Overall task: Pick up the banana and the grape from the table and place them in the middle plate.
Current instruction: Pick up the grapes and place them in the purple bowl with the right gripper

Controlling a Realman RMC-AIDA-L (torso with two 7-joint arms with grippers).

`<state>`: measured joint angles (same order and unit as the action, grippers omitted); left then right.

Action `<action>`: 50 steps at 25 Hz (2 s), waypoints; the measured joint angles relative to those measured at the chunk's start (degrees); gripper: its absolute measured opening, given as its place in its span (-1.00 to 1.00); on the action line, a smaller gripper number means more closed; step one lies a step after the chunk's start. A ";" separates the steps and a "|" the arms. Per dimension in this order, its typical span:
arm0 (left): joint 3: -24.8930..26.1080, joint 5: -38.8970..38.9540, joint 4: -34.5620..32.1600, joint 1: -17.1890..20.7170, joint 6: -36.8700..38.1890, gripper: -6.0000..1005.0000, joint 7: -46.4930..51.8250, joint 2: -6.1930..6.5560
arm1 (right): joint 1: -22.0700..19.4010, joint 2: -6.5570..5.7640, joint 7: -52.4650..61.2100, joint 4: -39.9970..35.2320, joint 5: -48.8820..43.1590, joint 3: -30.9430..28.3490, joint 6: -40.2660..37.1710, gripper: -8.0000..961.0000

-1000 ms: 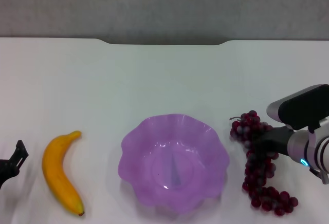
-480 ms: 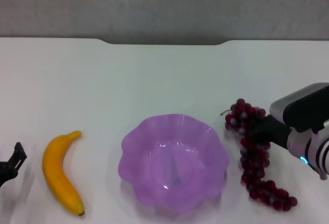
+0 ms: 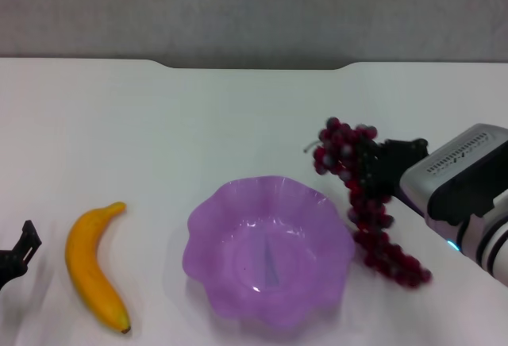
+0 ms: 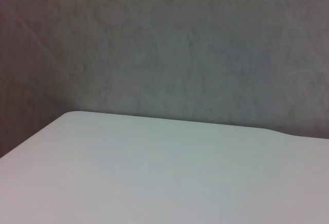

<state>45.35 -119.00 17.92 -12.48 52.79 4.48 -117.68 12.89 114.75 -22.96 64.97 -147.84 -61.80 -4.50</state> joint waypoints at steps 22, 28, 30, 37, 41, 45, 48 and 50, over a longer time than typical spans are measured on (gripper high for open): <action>0.14 0.00 -0.09 0.17 0.12 0.71 0.02 0.09 | -1.34 0.00 -11.92 13.72 0.01 3.05 -1.99 -0.89; 0.86 0.00 -0.09 0.17 0.12 0.71 0.01 0.16 | -0.56 0.05 -13.54 16.44 0.01 3.20 -2.82 -0.89; 0.87 0.00 -0.09 0.17 0.12 0.71 0.00 0.16 | -0.22 0.09 -13.55 17.03 0.04 3.48 -2.63 -0.89; 0.89 0.00 -0.09 0.12 0.16 0.71 0.01 0.15 | -0.03 0.14 -13.26 16.65 0.51 6.41 -2.68 -0.89; 0.88 0.00 -0.09 0.09 0.18 0.70 0.13 0.21 | -0.06 0.28 -12.42 14.48 0.89 8.07 -2.39 -0.89; 0.88 0.00 -0.08 -0.08 0.21 0.70 0.02 0.21 | 0.03 0.29 -11.43 11.39 3.39 8.61 -2.27 -0.89; 0.88 0.00 -0.04 -0.22 0.22 0.70 -0.01 0.21 | 0.48 0.29 -11.37 7.70 7.30 8.65 -2.21 -0.89; 0.88 0.00 0.00 -0.24 0.21 0.70 0.00 0.20 | 1.40 0.29 -11.35 4.82 10.11 8.96 -2.13 -0.90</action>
<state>46.23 -119.01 17.92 -12.72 53.00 4.49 -117.48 14.29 115.05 -34.32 69.79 -137.73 -52.84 -6.63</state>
